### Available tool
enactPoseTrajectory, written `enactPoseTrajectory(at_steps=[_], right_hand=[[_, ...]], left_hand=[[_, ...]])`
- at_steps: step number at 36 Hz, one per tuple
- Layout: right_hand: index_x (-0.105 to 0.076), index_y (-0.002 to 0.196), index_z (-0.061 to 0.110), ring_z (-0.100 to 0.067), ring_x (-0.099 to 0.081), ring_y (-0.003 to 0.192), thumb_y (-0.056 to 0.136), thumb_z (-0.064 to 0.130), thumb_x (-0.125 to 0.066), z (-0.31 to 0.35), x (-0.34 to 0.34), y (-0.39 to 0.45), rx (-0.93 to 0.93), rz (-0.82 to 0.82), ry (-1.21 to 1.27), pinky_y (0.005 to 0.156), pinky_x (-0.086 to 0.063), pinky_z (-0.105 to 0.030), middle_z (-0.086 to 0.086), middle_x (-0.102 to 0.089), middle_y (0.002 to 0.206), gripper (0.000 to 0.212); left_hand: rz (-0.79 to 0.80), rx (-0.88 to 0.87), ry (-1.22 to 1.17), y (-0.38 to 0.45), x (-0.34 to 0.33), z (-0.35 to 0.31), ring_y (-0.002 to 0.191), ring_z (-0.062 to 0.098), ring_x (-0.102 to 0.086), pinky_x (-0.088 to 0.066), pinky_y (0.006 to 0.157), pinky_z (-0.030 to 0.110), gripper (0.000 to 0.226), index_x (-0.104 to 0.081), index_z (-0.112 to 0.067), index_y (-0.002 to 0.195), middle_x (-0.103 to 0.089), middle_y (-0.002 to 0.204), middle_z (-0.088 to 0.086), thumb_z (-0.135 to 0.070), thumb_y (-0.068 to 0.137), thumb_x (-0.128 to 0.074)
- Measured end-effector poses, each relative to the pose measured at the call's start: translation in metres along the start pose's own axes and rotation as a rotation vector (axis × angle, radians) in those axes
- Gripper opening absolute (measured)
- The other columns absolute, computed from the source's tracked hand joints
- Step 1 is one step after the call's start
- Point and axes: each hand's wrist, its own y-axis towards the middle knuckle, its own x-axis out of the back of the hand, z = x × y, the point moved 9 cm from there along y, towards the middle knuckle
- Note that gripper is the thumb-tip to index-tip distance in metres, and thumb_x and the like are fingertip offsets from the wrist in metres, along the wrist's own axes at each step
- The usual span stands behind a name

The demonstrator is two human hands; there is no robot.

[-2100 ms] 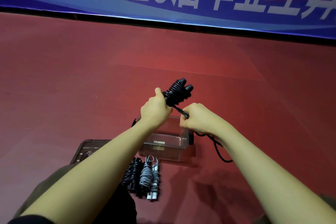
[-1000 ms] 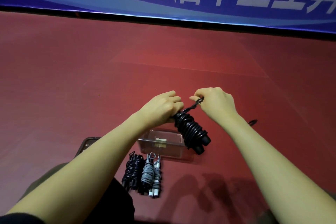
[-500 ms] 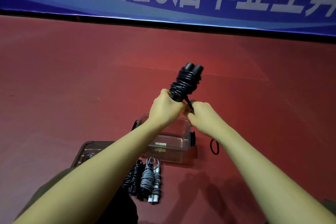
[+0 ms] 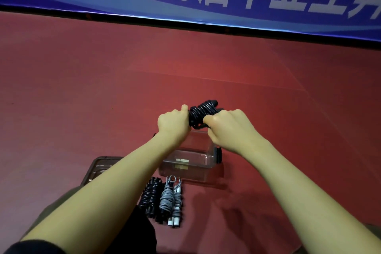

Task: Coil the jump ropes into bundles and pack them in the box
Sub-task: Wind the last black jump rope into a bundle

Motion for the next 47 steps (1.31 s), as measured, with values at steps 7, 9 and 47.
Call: enactPoseTrajectory(at_steps=[7,9,47], right_hand=[[-0.056,0.109,0.014,-0.030,-0.060,0.096,0.095,0.014,-0.038,-0.013,-0.003,0.002,-0.131,-0.040,0.015,0.053,-0.025,-0.030,-0.003,-0.057,0.110,0.023],[-0.060,0.110,0.016,-0.029,-0.060,0.097,0.093,0.013,-0.040,-0.020,-0.006,0.003,-0.187,-0.040,0.105,0.063,-0.038,-0.030,-0.001,-0.058,0.114,0.027],[-0.047,0.101,0.010,-0.037,-0.060,0.090,0.099,0.028,-0.037,-0.049,-0.025,-0.001,-0.324,0.013,0.246,0.065,-0.035,-0.035,-0.016,-0.063,0.100,0.021]], left_hand=[[-0.014,-0.339,0.196,-0.011,0.004,-0.034,0.093,0.031,-0.062,-0.032,0.060,0.030,0.021,-0.053,-0.017,0.114,-0.066,0.101,0.004,-0.020,0.094,-0.047],[-0.004,-0.390,0.187,-0.013,0.004,-0.038,0.092,0.031,-0.062,-0.035,0.061,0.030,0.020,-0.055,-0.015,0.111,-0.066,0.100,0.005,-0.021,0.094,-0.047],[-0.128,-0.018,-1.048,-0.017,0.037,-0.014,0.066,0.024,-0.059,-0.045,0.060,0.035,0.045,-0.030,-0.016,0.109,-0.063,0.078,0.002,-0.020,0.080,-0.064]])
